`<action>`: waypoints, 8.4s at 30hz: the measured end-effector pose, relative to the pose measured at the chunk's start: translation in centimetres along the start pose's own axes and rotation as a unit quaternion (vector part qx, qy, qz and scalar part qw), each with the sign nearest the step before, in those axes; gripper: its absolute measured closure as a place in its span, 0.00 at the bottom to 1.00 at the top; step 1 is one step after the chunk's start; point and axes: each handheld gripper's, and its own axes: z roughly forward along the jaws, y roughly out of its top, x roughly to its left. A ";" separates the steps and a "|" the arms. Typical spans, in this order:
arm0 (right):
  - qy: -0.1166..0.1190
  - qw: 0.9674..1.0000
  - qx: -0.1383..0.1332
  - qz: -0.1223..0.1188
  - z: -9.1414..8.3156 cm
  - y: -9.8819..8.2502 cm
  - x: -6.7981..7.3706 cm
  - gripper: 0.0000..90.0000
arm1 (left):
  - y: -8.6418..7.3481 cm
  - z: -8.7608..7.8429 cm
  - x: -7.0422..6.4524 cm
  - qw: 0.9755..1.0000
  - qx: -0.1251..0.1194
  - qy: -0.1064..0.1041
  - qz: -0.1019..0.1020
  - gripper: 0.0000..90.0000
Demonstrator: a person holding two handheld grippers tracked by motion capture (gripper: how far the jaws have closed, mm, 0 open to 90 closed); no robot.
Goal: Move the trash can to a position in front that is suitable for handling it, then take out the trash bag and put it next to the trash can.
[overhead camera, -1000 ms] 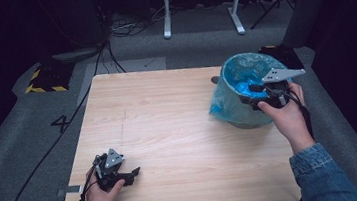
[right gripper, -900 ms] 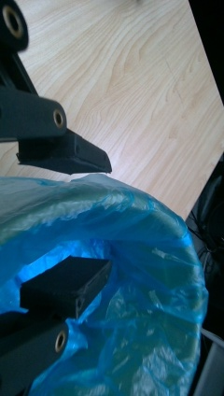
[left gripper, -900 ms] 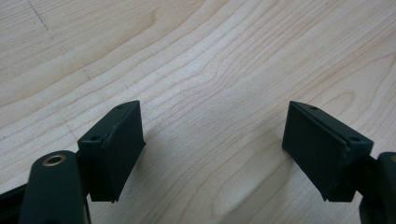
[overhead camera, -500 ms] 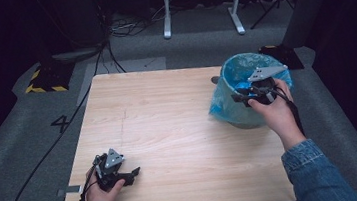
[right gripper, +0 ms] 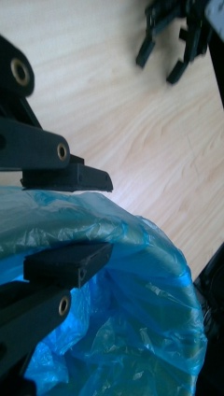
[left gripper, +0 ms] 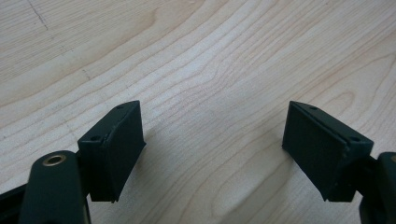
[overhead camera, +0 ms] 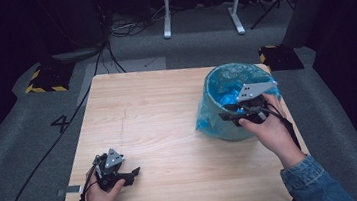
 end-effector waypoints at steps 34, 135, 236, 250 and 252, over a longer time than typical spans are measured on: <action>0.082 0.991 -0.056 -0.091 -2.7 2.2 11.7 0.47 | 0.8 0.4 -1.1 0.999 0.010 0.022 -0.023 0.26; -0.015 0.981 -0.180 0.076 -4.2 -16.8 2.1 1.00 | 3.5 0.7 -6.8 0.986 -0.110 -0.117 0.050 0.23; -0.019 0.977 -0.208 -0.035 -6.5 -3.0 2.7 0.96 | 10.2 -9.1 -7.1 0.960 -0.223 -0.145 0.083 0.99; -0.002 0.979 -0.194 -0.053 -5.0 -1.1 4.0 0.96 | 16.8 -9.5 -7.8 0.954 -0.242 -0.144 0.101 0.99; 0.000 0.980 -0.192 -0.052 -4.9 -0.9 4.1 0.95 | 17.2 -9.3 -7.8 0.954 -0.242 -0.145 0.100 0.99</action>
